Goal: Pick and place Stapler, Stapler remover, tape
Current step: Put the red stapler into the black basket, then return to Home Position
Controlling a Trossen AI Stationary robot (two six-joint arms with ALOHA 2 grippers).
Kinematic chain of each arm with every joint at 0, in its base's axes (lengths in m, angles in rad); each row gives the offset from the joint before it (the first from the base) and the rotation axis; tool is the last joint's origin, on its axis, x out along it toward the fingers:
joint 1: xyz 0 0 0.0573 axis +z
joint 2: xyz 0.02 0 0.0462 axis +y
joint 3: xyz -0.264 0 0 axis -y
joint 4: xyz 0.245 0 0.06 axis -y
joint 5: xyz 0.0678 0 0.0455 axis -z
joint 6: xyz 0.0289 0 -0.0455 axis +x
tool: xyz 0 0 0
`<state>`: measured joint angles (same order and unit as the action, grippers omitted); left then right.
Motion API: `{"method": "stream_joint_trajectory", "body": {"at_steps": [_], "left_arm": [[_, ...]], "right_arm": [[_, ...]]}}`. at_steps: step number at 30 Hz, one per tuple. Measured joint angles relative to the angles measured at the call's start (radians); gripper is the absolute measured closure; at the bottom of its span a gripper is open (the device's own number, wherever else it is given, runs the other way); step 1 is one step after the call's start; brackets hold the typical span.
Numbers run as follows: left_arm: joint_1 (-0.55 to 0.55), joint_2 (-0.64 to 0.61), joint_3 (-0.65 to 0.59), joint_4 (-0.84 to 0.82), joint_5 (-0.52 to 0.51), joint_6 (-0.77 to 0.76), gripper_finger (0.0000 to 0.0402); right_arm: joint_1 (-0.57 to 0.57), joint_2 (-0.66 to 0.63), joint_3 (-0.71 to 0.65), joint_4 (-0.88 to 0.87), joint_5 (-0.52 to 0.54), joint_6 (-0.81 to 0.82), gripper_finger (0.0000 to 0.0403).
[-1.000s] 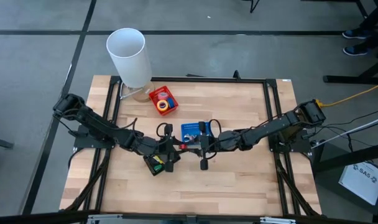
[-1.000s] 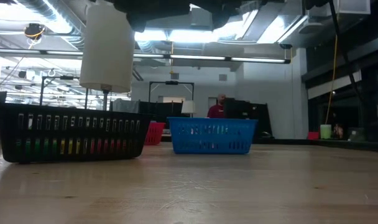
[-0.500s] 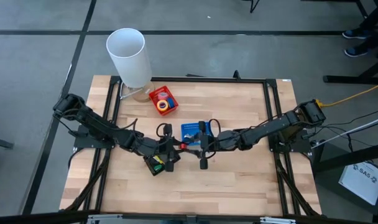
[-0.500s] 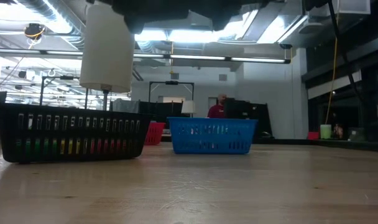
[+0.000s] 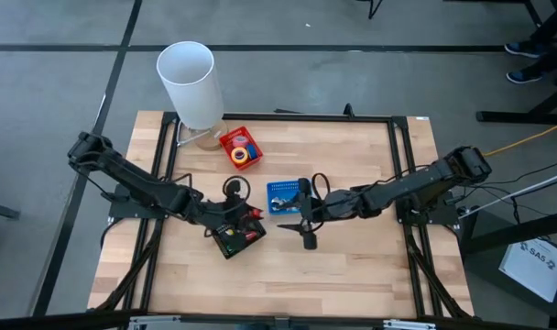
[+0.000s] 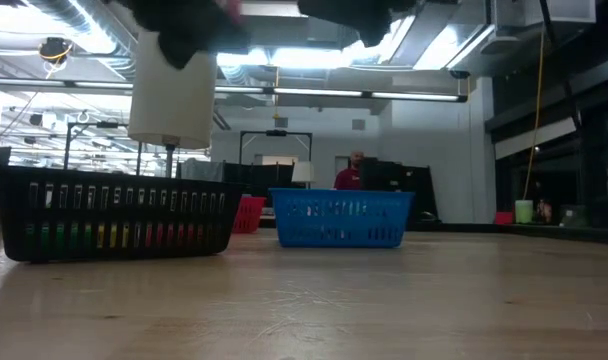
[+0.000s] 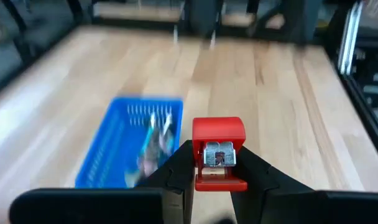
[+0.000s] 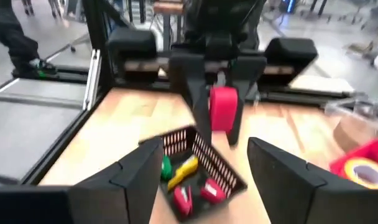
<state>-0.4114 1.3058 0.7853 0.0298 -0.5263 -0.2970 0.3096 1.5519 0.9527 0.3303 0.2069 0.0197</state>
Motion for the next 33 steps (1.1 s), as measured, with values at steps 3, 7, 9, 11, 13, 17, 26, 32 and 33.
{"method": "stream_joint_trajectory", "body": {"at_steps": [3,7,9,11,13,17,26,32,33], "left_arm": [[-0.001,-0.034,0.000,-0.141,0.045,-0.107,0.0335],[-0.014,-0.035,0.000,-0.291,0.123,-0.247,0.0335],[-0.023,-0.015,-0.001,-0.345,0.144,-0.299,0.0332],[-0.034,0.000,-0.011,-0.374,0.147,-0.341,0.0328],[-0.038,0.015,-0.018,-0.383,0.152,-0.375,0.0328],[-0.040,0.036,-0.027,-0.404,0.190,-0.417,0.0328],[-0.040,0.063,-0.027,-0.408,0.238,-0.419,0.0294],[-0.040,0.068,-0.027,-0.434,0.237,-0.431,0.0257],[-0.040,0.068,-0.027,-0.433,0.237,-0.428,0.0249]], "right_arm": [[0.000,-0.035,0.000,-0.090,-0.001,0.033,0.0165],[0.000,-0.055,0.000,-0.178,0.000,0.083,0.0165],[0.000,-0.056,0.000,-0.210,0.000,0.100,0.0165],[0.000,-0.056,0.000,-0.239,0.000,0.113,0.0164],[0.000,-0.056,0.000,-0.261,0.000,0.133,0.0164],[0.001,-0.056,0.000,-0.277,0.000,0.157,0.0164],[0.001,-0.056,0.000,-0.309,0.000,0.160,0.0164],[0.001,-0.056,0.000,-0.311,0.000,0.158,0.0164],[0.001,-0.056,0.000,-0.312,0.000,0.157,0.0164]]}}
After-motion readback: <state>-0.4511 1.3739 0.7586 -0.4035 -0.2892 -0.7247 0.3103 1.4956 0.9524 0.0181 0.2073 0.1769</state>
